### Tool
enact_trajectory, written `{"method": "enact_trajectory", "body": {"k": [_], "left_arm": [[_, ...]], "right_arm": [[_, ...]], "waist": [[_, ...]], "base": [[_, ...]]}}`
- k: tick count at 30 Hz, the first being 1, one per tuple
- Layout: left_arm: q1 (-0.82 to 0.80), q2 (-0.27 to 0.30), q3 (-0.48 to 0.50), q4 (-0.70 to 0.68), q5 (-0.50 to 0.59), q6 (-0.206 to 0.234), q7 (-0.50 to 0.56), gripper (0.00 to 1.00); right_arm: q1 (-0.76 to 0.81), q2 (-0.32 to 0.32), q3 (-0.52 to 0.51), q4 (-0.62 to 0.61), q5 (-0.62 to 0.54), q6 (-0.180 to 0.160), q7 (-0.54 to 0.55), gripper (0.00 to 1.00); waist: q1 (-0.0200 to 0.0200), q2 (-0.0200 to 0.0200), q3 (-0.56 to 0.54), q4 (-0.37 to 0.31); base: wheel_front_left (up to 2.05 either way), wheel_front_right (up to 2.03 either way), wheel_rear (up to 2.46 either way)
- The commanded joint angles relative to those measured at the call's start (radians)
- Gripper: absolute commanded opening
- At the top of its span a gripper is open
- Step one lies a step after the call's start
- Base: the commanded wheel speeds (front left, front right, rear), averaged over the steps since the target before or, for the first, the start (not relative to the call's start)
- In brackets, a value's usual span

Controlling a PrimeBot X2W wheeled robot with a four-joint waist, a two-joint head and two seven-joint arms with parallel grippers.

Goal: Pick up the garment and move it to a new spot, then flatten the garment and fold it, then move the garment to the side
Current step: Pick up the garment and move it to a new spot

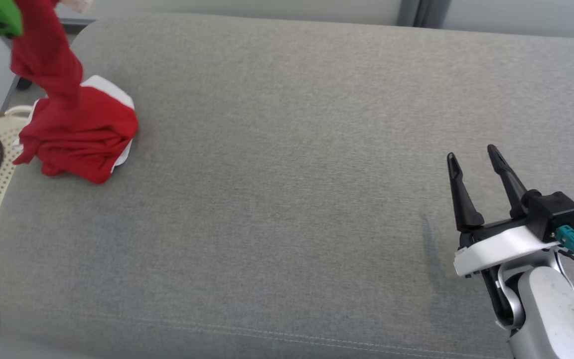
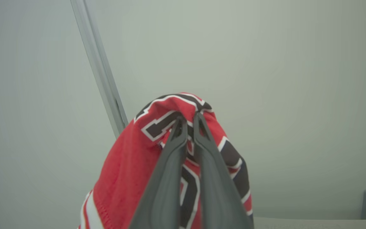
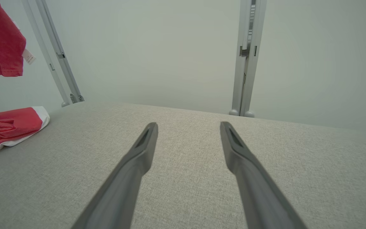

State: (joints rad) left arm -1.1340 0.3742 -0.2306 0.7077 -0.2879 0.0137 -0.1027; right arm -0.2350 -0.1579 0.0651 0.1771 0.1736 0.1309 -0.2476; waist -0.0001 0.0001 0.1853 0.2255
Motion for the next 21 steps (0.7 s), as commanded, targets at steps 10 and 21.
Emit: {"method": "enact_trajectory", "body": {"k": [10,21], "left_arm": [[0.342,-0.085,-0.067,-0.42,-0.015,0.083,0.078,0.0],[0.595,-0.193,-0.23,-0.503,-0.004,0.112,0.158,0.0]], "right_arm": [[0.044,0.034,0.014,-0.023,-0.004,0.0,-0.012,1.0],[0.068,0.05,0.002,-0.06,0.007,0.0,-0.013,1.0]], "waist": [[0.0001,-0.0001,-0.071,-0.175],[0.0001,-0.0001,-0.038,-0.38]], "base": [[0.0,0.0,0.0],[0.0,0.0,0.0]]}}
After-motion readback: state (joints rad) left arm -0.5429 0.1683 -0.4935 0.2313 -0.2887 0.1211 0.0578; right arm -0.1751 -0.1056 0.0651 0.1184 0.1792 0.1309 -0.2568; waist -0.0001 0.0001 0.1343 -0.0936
